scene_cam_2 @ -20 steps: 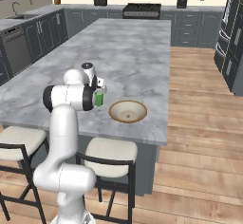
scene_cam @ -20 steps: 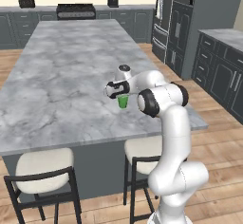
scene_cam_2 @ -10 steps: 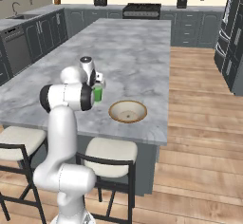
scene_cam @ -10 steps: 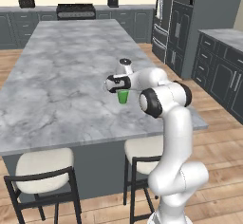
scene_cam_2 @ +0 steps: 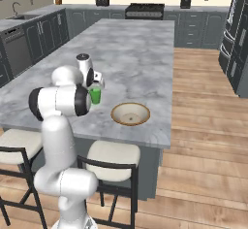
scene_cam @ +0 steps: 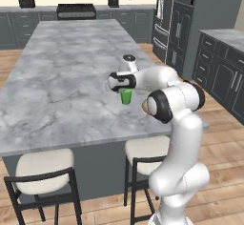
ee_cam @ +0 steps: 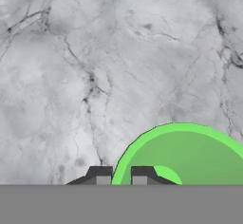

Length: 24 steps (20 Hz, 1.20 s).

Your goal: Place the cup inside the bowl on the dining table and move the bowl to any counter.

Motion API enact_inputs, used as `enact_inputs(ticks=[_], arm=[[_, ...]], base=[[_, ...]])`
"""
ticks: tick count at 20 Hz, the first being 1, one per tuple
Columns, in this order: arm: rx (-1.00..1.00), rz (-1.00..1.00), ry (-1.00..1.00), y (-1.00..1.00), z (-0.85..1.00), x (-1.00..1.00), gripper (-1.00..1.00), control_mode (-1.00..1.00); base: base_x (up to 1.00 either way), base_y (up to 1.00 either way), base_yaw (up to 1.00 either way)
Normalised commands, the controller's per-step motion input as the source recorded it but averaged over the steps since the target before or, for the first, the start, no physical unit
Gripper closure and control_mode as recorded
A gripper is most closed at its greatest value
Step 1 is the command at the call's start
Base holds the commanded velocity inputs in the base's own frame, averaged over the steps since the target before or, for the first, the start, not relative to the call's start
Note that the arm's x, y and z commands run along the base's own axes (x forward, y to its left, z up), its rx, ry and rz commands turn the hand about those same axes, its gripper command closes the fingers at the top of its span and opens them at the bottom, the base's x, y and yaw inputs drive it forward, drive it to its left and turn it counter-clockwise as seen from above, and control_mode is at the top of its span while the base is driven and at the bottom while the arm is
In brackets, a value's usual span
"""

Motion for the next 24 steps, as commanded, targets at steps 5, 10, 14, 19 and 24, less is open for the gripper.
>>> enact_inputs(ticks=[5,10,14,19,24], arm=[[0.02,0.01,0.0,-0.33,0.05,-0.17,1.0,-1.0],[0.04,0.03,0.0,-0.42,0.08,0.0,1.0,-1.0],[0.01,0.02,0.0,-0.37,0.31,0.0,1.0,-1.0],[0.0,0.02,0.0,-0.4,0.23,0.0,1.0,-1.0],[-0.04,0.02,0.0,-0.37,0.0,-0.05,1.0,-1.0]], base=[[0.0,0.0,0.0],[0.0,0.0,0.0],[0.0,0.0,0.0],[0.0,0.0,0.0],[0.0,0.0,0.0]])
